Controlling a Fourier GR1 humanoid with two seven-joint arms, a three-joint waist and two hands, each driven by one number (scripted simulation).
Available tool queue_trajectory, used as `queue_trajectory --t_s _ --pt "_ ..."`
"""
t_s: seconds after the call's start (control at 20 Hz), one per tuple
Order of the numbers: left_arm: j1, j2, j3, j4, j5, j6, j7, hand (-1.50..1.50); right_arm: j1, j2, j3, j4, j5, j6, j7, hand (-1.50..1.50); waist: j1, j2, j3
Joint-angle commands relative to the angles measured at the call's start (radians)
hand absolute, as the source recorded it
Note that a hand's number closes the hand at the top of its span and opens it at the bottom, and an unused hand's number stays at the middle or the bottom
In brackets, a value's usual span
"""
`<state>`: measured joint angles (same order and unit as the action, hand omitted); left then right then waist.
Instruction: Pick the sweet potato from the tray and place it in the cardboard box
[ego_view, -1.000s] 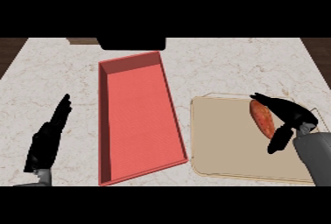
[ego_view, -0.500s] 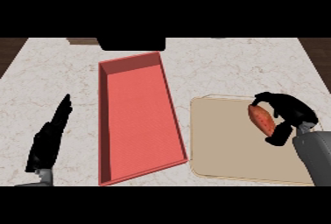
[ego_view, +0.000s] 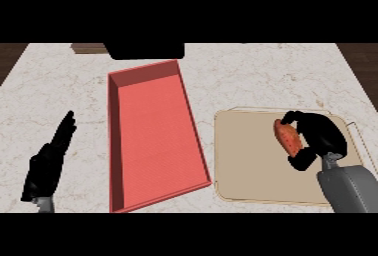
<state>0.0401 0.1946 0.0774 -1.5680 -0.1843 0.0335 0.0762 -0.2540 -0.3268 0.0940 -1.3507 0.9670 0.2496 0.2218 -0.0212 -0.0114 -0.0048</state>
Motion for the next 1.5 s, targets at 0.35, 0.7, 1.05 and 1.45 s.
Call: queue_trajectory --t_s 0.35,0.7,1.05,1.45 --pt "0.006 0.010 0.030 0.015 0.002 0.010 0.012 0.00 0.343 0.251 0.272 -0.572 0.378 -0.072 0.617 1.50 -0.038 -0.009 0.000" --pt "-0.047 -0.016 -0.003 0.033 -0.014 0.015 0.024 0.00 0.332 0.325 0.591 -0.874 0.470 -0.133 0.734 1.50 -0.001 0.002 0.004" --pt "-0.017 -0.004 -0.015 -0.025 -0.013 -0.015 0.040 0.00 0.035 0.326 0.751 -0.899 0.429 -0.127 0.935 1.50 0.032 0.009 0.004" --pt "-0.030 -0.004 -0.020 -0.035 -0.012 -0.030 0.046 0.00 -0.356 0.326 0.574 -0.709 0.178 -0.103 1.071 1.50 0.049 0.012 0.003"
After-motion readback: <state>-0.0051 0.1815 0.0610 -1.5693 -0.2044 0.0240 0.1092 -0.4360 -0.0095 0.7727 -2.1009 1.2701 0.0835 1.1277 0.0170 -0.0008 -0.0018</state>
